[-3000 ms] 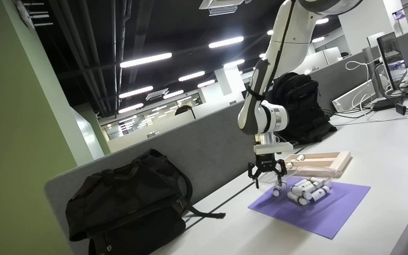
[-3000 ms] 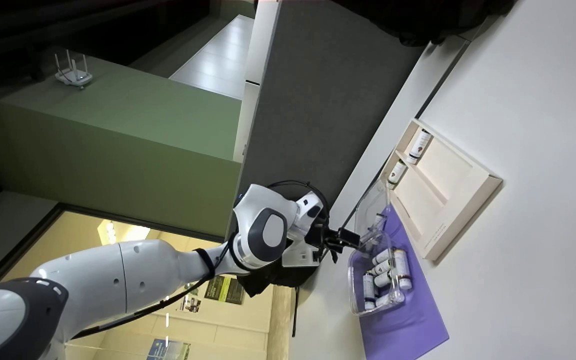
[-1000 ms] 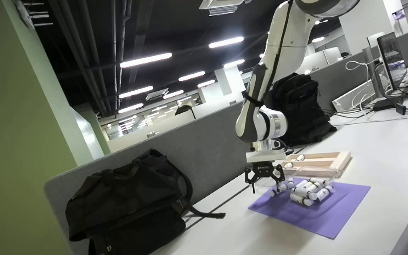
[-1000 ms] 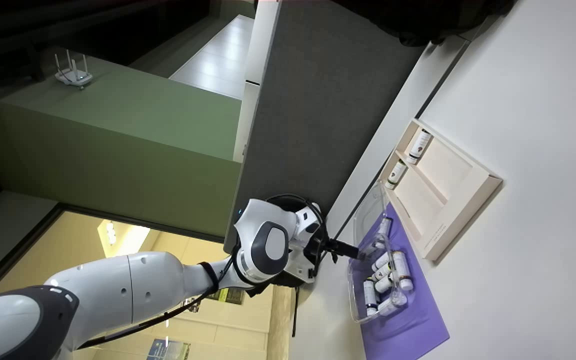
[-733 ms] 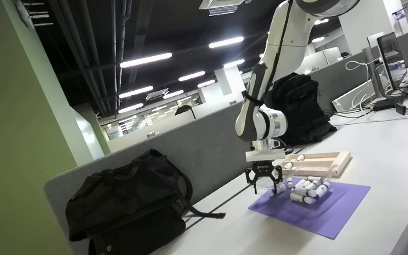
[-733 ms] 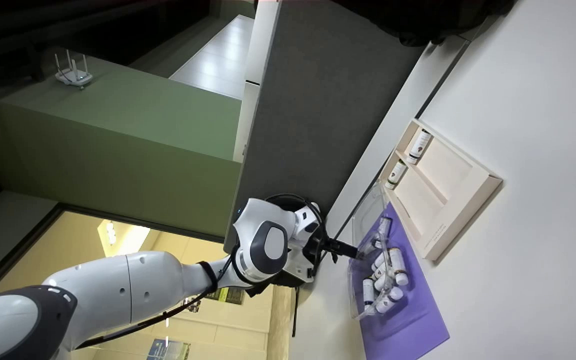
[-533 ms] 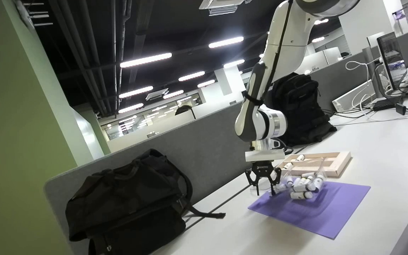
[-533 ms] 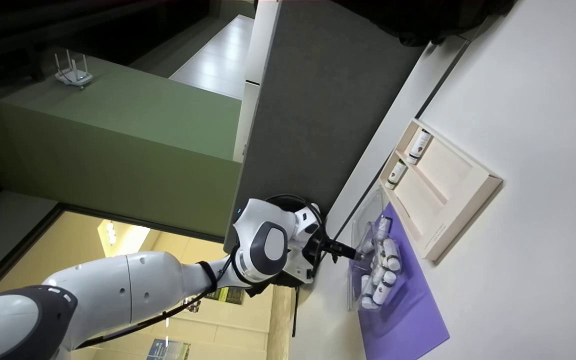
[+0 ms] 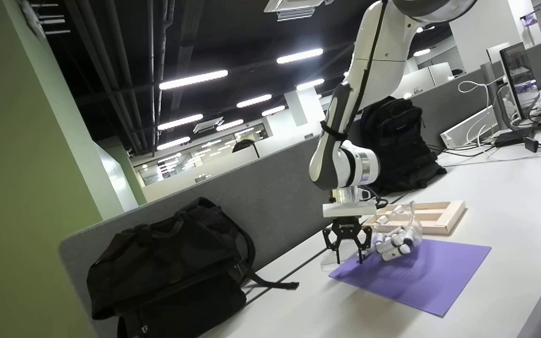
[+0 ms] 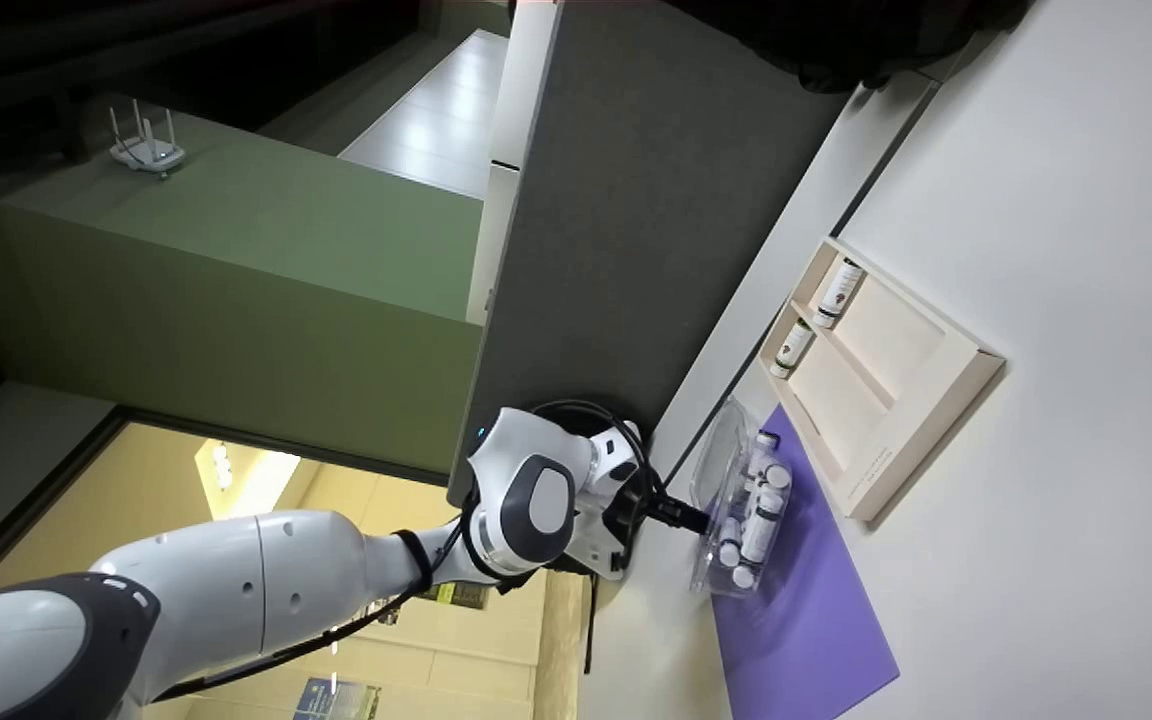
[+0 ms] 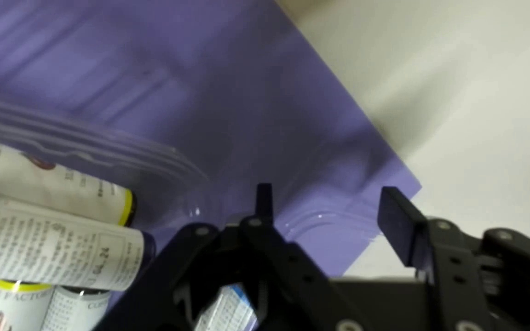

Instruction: Uncover the clear container and put one of the bottles from the table inside it

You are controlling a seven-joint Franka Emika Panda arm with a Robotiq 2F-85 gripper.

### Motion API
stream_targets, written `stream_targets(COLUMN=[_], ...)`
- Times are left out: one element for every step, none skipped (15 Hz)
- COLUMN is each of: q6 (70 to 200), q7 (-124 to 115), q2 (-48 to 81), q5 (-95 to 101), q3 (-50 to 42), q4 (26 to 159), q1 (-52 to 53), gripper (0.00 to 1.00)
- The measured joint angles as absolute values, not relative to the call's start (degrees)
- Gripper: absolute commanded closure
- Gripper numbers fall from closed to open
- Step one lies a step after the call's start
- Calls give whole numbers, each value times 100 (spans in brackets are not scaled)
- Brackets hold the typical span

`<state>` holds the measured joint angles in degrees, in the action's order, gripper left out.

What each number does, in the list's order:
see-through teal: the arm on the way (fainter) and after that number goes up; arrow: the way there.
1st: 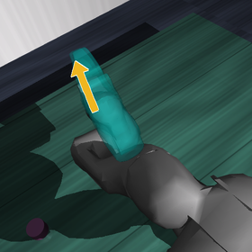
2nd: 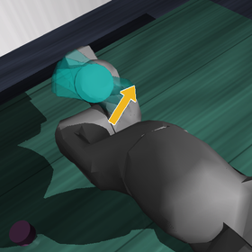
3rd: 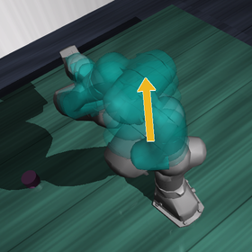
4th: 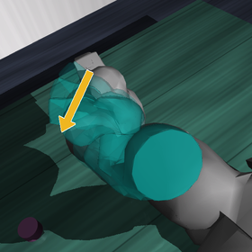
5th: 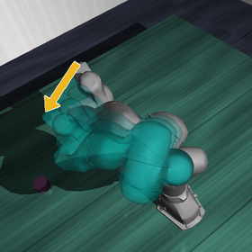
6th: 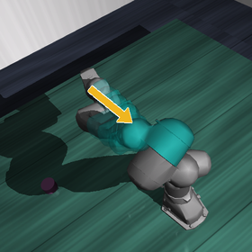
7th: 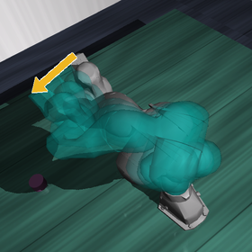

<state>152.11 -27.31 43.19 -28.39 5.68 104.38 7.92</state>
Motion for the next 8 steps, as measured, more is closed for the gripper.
stream_targets(q6=[15211, 15221, 15238, 15250, 15260, 15267, 15275, 15284], q7=[-2731, -2729, -2727, -2724, -2722, -2718, -2702, -2687], q2=[4319, 4319, 4317, 4315, 4310, 4302, 4296, 4290], q5=[-2841, -2843, -2846, -2847, -2847, -2847, -2847, -2847], q3=[587, 607, 624, 637, 648, 652, 658, 674], q4=[10440, 10441, 10443, 10445, 10450, 10460, 10472, 10483], q1=[792, 792, 792, 792, 792, 791, 786, 773], gripper=[0, 0, 0, 0, 0, 0, 0, 0])
